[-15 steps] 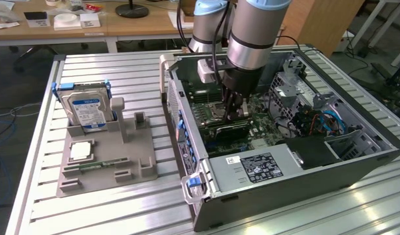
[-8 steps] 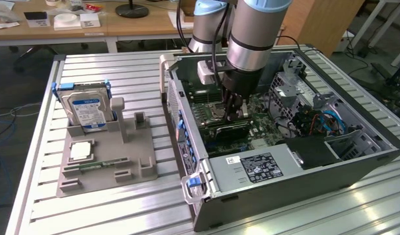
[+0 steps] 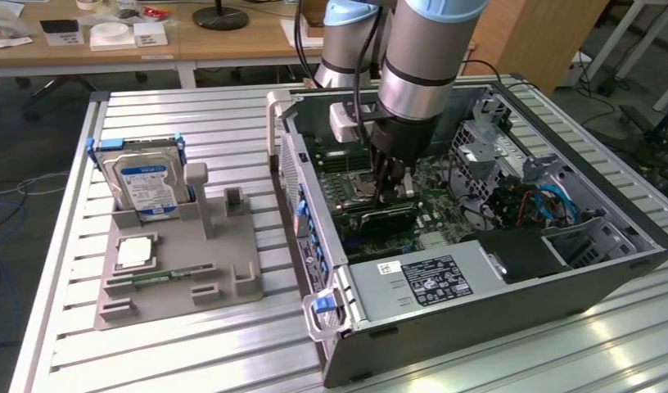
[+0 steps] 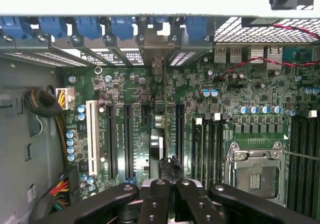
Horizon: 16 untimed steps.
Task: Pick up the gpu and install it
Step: 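Press down on the gpu until it lock into place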
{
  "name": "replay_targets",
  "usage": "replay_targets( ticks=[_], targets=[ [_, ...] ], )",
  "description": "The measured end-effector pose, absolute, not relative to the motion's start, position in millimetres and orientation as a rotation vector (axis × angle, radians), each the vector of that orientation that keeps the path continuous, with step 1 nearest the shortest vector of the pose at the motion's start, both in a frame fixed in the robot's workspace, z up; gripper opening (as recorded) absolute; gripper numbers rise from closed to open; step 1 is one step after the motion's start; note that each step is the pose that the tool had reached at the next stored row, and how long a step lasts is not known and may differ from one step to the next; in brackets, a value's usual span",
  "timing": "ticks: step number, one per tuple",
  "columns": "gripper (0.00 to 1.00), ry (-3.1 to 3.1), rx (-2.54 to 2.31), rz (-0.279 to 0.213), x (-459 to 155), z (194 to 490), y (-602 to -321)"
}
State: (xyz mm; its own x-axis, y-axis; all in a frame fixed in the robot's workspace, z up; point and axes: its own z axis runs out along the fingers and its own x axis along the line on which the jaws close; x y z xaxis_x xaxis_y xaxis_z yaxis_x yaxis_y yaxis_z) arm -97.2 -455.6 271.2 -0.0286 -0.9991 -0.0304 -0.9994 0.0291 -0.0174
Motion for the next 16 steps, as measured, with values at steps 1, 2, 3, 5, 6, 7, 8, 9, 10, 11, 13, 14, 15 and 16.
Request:
replay_targets(
  ticks=[1, 2, 3, 5, 6, 7, 8, 9, 10, 11, 13, 14, 15, 16],
  targets=[
    [0.11, 2.229, -2.165, 0.014, -97.2, 271.1, -455.3],
    [0.11, 2.229, -2.166, 0.014, -97.1, 271.1, -455.2],
    [0.11, 2.229, -2.166, 0.013, -97.2, 271.1, -455.3],
    [0.11, 2.229, -2.165, 0.014, -97.2, 270.2, -455.1],
    [0.11, 2.229, -2.165, 0.014, -97.3, 269.5, -455.2],
    [0.11, 2.229, -2.165, 0.014, -97.3, 268.8, -455.2],
    [0.11, 2.229, -2.166, 0.013, -97.3, 268.6, -455.2],
    [0.11, 2.229, -2.166, 0.013, -97.3, 268.6, -455.2],
    [0.11, 2.229, -2.166, 0.013, -97.3, 268.6, -455.2],
    [0.11, 2.229, -2.166, 0.013, -97.3, 268.6, -455.2],
    [0.11, 2.229, -2.165, 0.014, -97.5, 267.9, -455.1],
    [0.11, 2.229, -2.165, 0.013, -97.5, 267.8, -455.2],
    [0.11, 2.229, -2.165, 0.013, -97.5, 267.8, -455.2],
    [0.11, 2.229, -2.165, 0.013, -97.5, 267.8, -455.1]
  ],
)
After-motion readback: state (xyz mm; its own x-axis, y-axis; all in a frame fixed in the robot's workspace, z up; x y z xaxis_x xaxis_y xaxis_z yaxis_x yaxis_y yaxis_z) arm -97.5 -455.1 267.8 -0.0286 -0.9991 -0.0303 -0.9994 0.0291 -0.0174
